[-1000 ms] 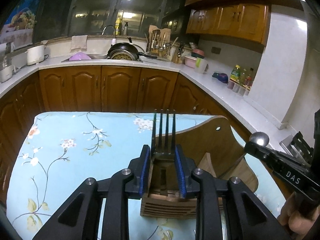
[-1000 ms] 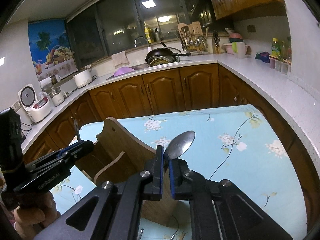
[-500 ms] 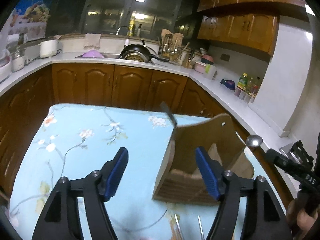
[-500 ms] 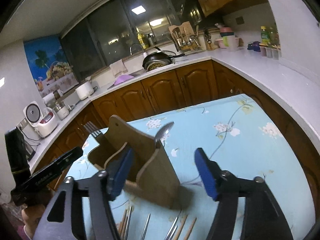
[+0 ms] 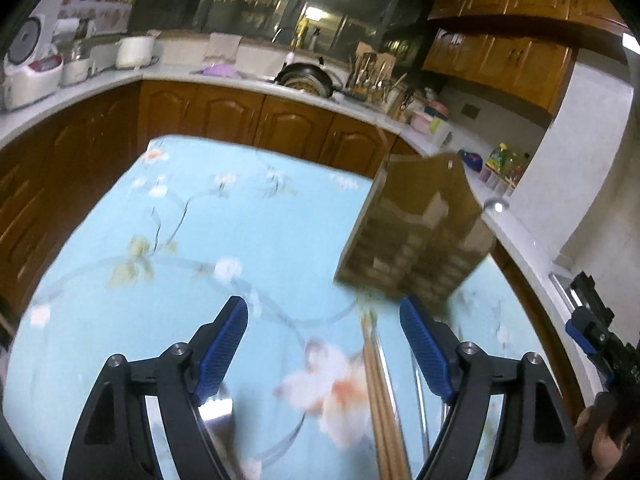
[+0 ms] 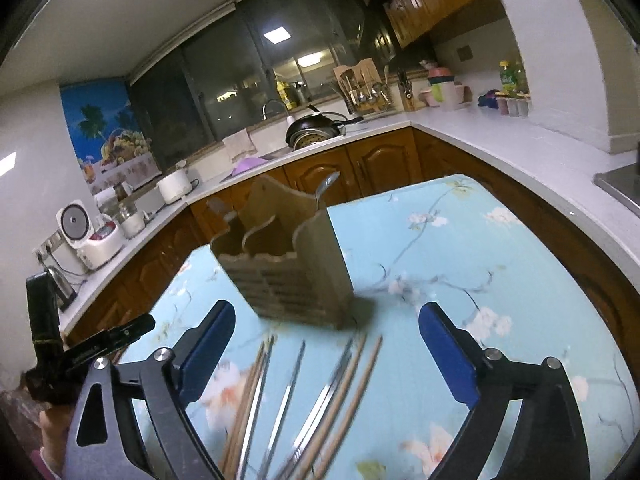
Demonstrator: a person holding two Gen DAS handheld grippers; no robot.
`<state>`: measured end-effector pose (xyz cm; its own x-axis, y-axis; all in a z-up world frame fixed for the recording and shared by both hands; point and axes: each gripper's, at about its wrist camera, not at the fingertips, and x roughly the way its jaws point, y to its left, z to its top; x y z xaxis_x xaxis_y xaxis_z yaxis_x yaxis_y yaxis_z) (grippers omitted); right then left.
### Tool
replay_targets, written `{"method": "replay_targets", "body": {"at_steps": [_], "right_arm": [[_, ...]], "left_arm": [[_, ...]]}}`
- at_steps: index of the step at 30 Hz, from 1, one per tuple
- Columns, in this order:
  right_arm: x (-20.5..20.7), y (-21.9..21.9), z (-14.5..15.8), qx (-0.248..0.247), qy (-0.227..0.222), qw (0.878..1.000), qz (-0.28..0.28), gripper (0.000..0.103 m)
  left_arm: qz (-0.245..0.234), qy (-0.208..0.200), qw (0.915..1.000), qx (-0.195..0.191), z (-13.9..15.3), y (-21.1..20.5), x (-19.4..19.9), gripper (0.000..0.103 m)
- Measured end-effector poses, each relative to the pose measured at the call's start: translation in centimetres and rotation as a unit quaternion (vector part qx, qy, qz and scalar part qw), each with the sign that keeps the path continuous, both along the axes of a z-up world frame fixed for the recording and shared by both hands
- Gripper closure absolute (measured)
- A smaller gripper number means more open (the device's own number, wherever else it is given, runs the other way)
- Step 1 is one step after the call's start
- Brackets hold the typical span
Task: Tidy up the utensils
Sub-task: 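Move both tools back down toward the chopsticks on the tablecloth, then grasp a wooden chopstick with the left tool while the right tool grasps another chopstick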
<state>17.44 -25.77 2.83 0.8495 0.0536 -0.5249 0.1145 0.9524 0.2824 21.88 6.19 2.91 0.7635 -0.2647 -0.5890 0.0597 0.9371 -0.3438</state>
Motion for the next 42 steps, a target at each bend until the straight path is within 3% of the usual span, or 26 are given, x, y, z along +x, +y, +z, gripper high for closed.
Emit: {"method": "replay_targets", "body": {"at_steps": [6, 10, 15, 24, 31, 35, 42], "right_arm": [[-4.0, 1.5, -1.3, -0.024, -0.010, 1.000, -0.016, 0.009], [-5.0, 1.7, -2.6, -0.025, 0.009, 1.000, -0.015, 0.009], [-5.3, 1.6, -4.2, -0.020, 0.039, 0.999, -0.020, 0.009], [-5.0, 1.0, -4.8, -0.007, 0.052, 0.998, -0.020, 0.010], [-3.1, 0.4, -5.1, 0.000, 0.071, 0.997, -0.019, 0.035], [-1.2, 0.2, -5.5, 0.010, 0.088, 0.996, -0.011, 0.055], [3.4, -0.4, -7.0, 0.024, 0.128, 0.991, 0.008, 0.075]], "left_arm": [[-0.002, 0.014, 0.9999, 0.006, -0.9, 0.0, -3.6, 0.025], [-0.010, 0.024, 0.9996, 0.010, -1.2, -0.2, -4.7, 0.025], [-0.018, 0.038, 0.9990, 0.013, -1.2, -0.3, -5.3, 0.025], [-0.024, 0.057, 0.9978, 0.025, -0.5, -0.8, -4.4, 0.026], [-0.034, 0.075, 0.9962, 0.029, -0.5, -1.4, -2.6, 0.029], [-0.049, 0.089, 0.9944, 0.029, -0.7, -2.3, -0.6, 0.040], [-0.081, 0.107, 0.9901, 0.040, -1.0, -3.9, 3.9, 0.053]]}}
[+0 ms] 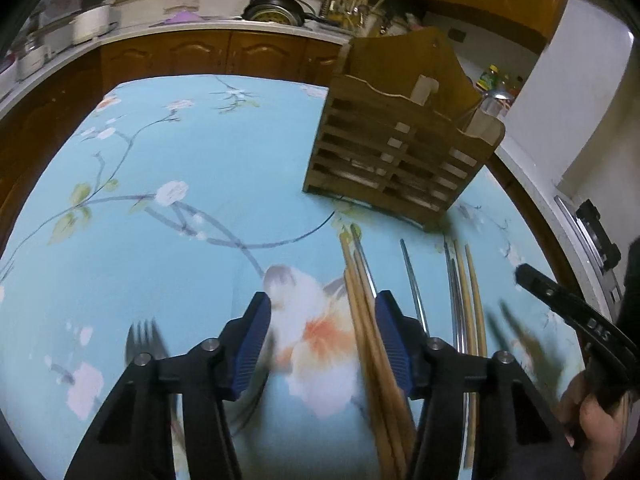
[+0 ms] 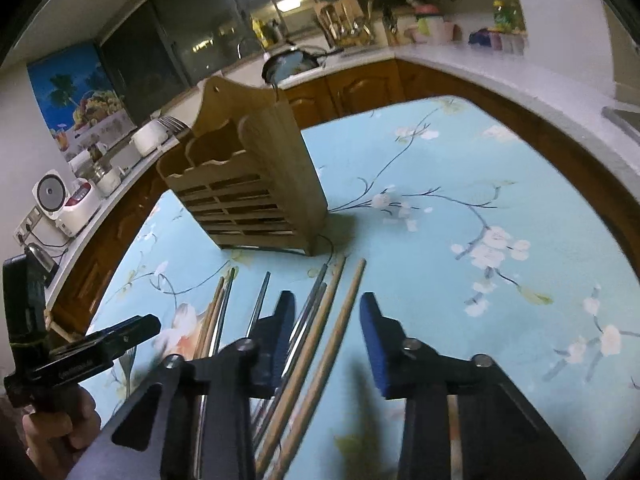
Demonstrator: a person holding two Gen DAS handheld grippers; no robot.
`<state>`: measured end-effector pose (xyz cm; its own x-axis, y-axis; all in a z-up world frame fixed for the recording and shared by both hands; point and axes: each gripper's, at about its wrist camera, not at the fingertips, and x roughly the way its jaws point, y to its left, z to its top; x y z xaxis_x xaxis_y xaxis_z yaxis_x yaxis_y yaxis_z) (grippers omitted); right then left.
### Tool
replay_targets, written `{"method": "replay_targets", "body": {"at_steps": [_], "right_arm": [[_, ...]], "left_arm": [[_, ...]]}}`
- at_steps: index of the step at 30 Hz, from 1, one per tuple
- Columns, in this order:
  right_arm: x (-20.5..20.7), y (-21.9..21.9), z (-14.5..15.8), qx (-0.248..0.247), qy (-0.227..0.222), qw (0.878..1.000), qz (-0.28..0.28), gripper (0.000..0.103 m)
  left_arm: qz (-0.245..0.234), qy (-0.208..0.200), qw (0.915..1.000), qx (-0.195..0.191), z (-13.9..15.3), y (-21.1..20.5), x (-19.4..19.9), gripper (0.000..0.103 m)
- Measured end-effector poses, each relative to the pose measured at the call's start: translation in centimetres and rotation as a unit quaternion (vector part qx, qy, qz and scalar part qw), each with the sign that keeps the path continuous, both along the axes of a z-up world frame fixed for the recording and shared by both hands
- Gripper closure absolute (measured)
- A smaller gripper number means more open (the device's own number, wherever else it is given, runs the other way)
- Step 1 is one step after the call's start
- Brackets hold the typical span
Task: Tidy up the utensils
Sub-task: 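Grasp a wooden chopstick with the left tool while the right tool grasps another chopstick, then carry the chopsticks upright with both tools and lower them into the wooden holder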
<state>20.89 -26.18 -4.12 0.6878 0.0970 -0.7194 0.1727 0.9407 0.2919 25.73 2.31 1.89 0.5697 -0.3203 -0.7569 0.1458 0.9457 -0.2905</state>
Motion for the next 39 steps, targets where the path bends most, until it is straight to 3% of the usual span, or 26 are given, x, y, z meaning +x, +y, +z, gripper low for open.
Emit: {"method": "replay_targets", "body": {"at_steps": [7, 15, 26, 32, 39], "right_arm": [[3.7, -0.5, -1.9, 0.011, 0.039, 0.999, 0.004, 0.084], [5.6, -0.2, -3.8, -0.010, 0.084, 0.996, 0.018, 0.093], [6.8, 0.5, -4.0, -0.039, 0.083, 0.995, 0.028, 0.096], [5.5, 0.0, -2.4, 0.003, 0.053, 0.998, 0.023, 0.097], [2.8, 0.3, 1.0, 0.041, 0.009, 0.999, 0.033, 0.098]], "left_arm": [[-0.024, 0.023, 0.9994, 0.013, -1.1, -1.9, 4.5, 0.067], [-0.045, 0.051, 0.9969, 0.038, -3.9, -4.3, 8.4, 0.083], [-0.073, 0.037, 0.9947, 0.061, -4.9, -6.8, 9.2, 0.097], [-0.065, 0.029, 0.9970, 0.029, -4.1, -5.5, 8.3, 0.098], [-0.056, -0.015, 0.9982, -0.013, -0.6, -4.1, 4.8, 0.099]]}}
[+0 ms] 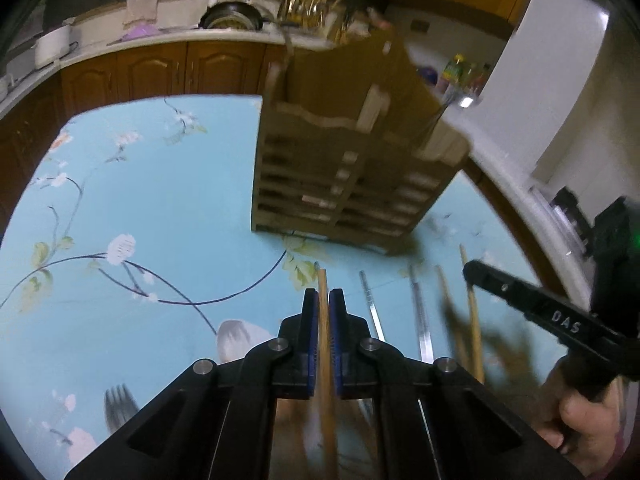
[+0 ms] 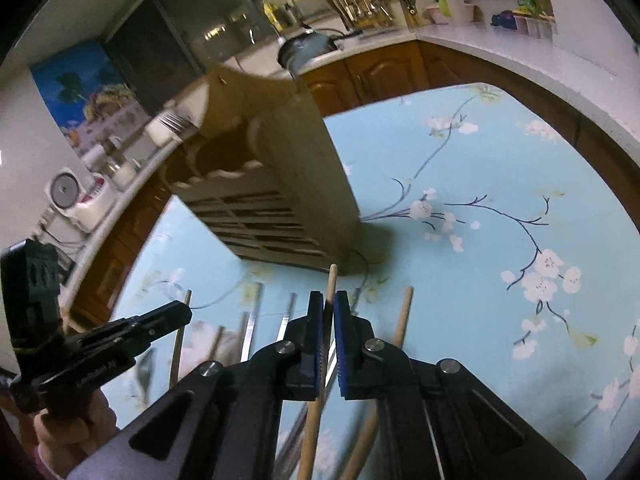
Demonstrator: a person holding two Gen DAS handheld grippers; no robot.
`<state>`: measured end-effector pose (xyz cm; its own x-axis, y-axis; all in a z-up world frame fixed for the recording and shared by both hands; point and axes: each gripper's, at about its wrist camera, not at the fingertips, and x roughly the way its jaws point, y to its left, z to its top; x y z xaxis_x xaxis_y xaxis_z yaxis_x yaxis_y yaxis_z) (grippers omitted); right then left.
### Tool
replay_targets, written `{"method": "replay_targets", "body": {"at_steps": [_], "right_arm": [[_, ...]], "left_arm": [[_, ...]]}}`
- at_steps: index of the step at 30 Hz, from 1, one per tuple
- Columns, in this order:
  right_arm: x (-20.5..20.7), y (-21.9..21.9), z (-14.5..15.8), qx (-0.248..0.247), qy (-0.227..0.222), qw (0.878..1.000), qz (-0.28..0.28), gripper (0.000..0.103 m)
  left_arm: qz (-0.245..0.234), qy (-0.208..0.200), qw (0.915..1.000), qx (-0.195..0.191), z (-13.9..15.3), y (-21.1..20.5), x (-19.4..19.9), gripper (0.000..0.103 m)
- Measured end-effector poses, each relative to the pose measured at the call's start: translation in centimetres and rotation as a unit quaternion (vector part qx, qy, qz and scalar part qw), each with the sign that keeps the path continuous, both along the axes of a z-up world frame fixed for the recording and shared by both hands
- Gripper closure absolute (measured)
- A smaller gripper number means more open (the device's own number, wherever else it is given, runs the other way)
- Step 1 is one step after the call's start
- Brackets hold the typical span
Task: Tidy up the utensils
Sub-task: 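Carry the chopsticks upright with both tools and lower them into the wooden holder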
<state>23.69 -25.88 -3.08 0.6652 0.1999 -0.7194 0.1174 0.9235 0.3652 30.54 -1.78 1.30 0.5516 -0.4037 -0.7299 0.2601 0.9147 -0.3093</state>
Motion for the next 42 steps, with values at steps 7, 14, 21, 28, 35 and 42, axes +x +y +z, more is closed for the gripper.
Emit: {"method": "replay_targets", "body": {"at_steps": [7, 14, 21, 28, 35, 42], "right_arm": [[-2.8, 0.4, 3.0, 0.033, -0.040, 0.999, 0.008, 0.098], [-4.6, 0.7, 5.4, 0.043, -0.074, 0.996, 0.010, 0.098], [-5.9, 1.2, 8.3, 0.035, -0.109, 0.993, 0.014, 0.098], [-6.6, 1.3, 10.1, 0.031, -0.135, 0.990, 0.012, 0.098], [-6.3, 1.2, 11.6, 0.023, -0.157, 0.987, 0.013, 0.098], [-5.3, 1.1, 13.2, 0.015, -0.176, 0.984, 0.011, 0.098]], "left_arm": [[0.005, -0.035, 0.9989, -0.032, 3.6, 2.2, -3.9, 0.100], [0.014, -0.062, 0.9966, -0.053, 6.0, 4.5, -7.1, 0.100], [0.019, -0.089, 0.9938, -0.064, 7.8, 6.2, -9.1, 0.100], [0.024, -0.107, 0.9913, -0.073, 8.9, 7.3, -10.2, 0.100], [0.026, -0.128, 0.9888, -0.073, 10.0, 7.7, -10.4, 0.100], [0.029, -0.145, 0.9865, -0.072, 10.8, 8.0, -9.7, 0.100]]}}
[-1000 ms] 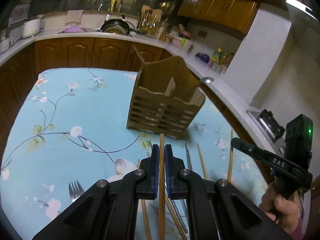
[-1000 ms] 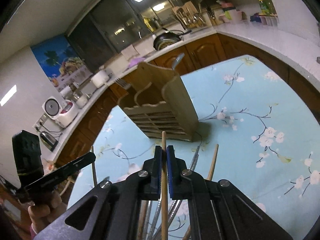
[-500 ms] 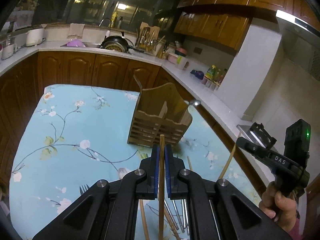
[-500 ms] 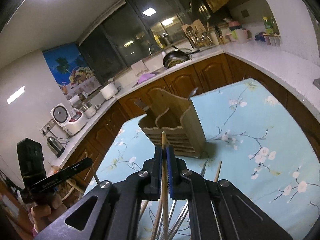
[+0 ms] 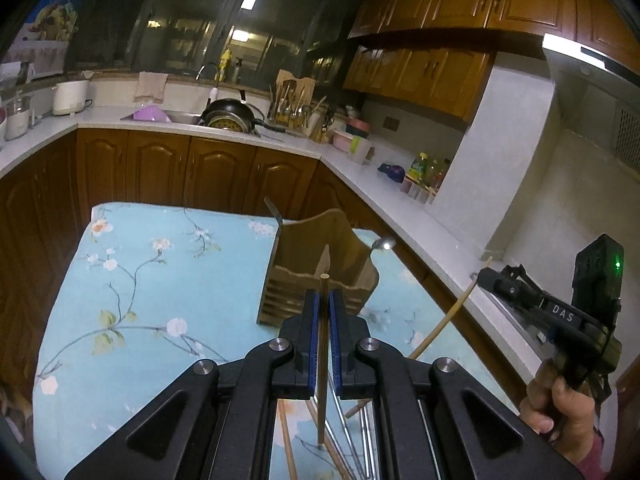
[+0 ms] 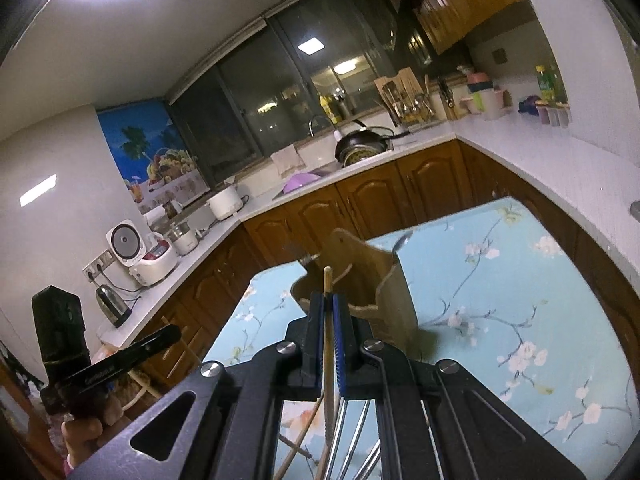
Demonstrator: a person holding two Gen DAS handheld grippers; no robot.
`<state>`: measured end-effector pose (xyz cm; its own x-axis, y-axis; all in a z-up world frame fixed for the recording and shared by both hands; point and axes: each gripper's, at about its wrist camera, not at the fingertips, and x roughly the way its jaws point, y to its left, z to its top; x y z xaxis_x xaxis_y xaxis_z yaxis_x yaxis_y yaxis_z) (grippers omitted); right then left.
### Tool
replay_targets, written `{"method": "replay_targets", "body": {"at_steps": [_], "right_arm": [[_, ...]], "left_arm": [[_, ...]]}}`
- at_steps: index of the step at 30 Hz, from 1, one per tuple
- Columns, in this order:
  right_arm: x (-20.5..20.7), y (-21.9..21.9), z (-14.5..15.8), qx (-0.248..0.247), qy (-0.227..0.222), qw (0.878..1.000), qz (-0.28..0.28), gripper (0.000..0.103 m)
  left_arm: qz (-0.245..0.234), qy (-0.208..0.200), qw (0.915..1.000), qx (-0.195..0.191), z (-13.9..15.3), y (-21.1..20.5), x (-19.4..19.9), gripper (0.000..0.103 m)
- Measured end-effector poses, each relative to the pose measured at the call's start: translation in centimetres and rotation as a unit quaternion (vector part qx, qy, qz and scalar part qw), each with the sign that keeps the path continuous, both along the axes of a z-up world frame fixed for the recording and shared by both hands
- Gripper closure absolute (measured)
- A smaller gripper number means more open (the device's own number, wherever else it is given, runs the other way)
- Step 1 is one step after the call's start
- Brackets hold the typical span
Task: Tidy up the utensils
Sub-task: 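Carry the chopsticks upright with both tools and lower them into the wooden holder, then open both tools to release the chopsticks into the holder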
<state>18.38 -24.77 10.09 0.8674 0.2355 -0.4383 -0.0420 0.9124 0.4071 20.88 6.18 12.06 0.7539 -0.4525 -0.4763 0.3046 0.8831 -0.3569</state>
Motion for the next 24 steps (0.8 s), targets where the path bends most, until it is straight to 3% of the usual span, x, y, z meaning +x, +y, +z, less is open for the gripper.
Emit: {"method": "replay_targets", "body": {"at_steps": [14, 24], "right_arm": [[2.9, -1.0, 4.0, -0.023, -0.054, 0.998, -0.028, 0.098], [7.0, -2.6, 7.8, -0.048, -0.108, 0.991, -0.064, 0.099]], "left_arm": [[0.016, -0.060, 0.9980, -0.005, 2.6, 0.8, 3.3, 0.100], [0.051, -0.131, 0.9901, -0.011, 4.3, 0.3, 9.3, 0.100]]}}
